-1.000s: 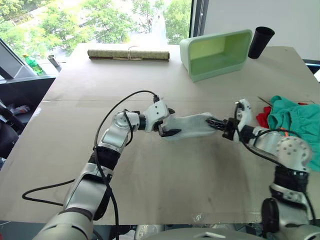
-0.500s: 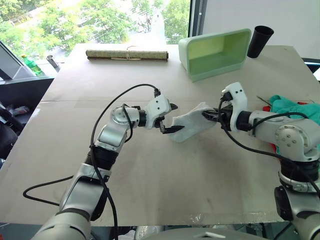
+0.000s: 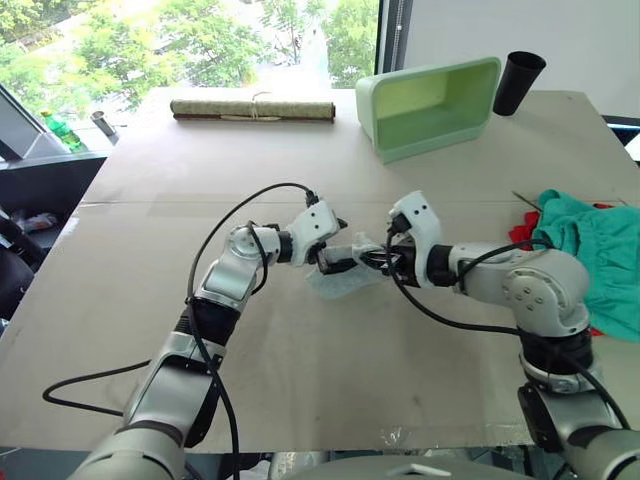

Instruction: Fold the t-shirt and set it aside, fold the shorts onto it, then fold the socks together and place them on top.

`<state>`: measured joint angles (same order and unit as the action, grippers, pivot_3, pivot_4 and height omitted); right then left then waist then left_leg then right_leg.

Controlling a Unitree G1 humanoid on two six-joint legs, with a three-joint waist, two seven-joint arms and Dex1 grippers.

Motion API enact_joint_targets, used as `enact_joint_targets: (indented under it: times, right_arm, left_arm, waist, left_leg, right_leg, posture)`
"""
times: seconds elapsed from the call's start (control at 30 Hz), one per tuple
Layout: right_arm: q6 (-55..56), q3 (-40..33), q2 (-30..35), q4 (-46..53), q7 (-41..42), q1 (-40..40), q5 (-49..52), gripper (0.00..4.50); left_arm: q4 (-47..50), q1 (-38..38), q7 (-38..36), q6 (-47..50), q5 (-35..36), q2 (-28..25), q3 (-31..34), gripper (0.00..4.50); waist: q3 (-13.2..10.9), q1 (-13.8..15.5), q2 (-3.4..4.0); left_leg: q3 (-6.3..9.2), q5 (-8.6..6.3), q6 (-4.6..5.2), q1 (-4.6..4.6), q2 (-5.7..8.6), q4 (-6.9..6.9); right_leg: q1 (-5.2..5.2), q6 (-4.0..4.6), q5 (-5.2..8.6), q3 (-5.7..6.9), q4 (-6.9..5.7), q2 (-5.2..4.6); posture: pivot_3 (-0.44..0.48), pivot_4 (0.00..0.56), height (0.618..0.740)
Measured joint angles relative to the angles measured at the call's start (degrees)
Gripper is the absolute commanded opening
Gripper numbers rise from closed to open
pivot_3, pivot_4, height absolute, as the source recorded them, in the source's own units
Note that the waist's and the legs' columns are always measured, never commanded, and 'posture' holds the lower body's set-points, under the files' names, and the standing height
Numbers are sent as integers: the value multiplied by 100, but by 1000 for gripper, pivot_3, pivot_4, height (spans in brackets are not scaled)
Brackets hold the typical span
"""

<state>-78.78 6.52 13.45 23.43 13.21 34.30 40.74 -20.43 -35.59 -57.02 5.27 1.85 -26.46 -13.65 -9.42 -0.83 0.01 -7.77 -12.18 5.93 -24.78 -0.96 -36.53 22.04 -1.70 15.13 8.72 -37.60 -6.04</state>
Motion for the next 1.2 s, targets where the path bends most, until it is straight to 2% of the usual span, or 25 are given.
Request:
enact_joint_targets:
  times: [0.4,0.6,1.07,1.2]
  right_arm:
    - [300,426,-705,-550,-76,11,-489,23]
    - [587,400,-749,-712,90,-121,-616,23]
    - [704,458,-645,-1010,295,-186,-888,23]
    - [774,523,-720,-1097,334,-138,-937,23]
  left_arm:
    - [-154,8,68,-81,18,21,48,4500]
    - [-178,19,24,-65,60,-36,87,4500]
    - [384,11,-1154,426,311,-1114,179,4500]
    - [592,-51,-1466,729,670,-1427,481,4500]
  waist:
    - [7,-5,-8]
    - [12,-24,-14]
    - [10,-94,-15]
    - [10,-104,-14]
  left_leg:
    - [-1,2,-4,4,0,-2]
    - [-1,4,-7,7,-1,-1]
    - [-1,4,-9,0,-2,1]
    - [0,4,-10,1,-2,2]
  right_leg:
    - [-1,0,0,-2,-5,0]
    - [0,0,0,-3,-8,2]
    - [12,1,1,-4,-5,3]
    - [12,1,1,-4,-6,3]
  posture:
    - [0,150,740]
    - [0,150,740]
    - [0,150,740]
    - [0,150,740]
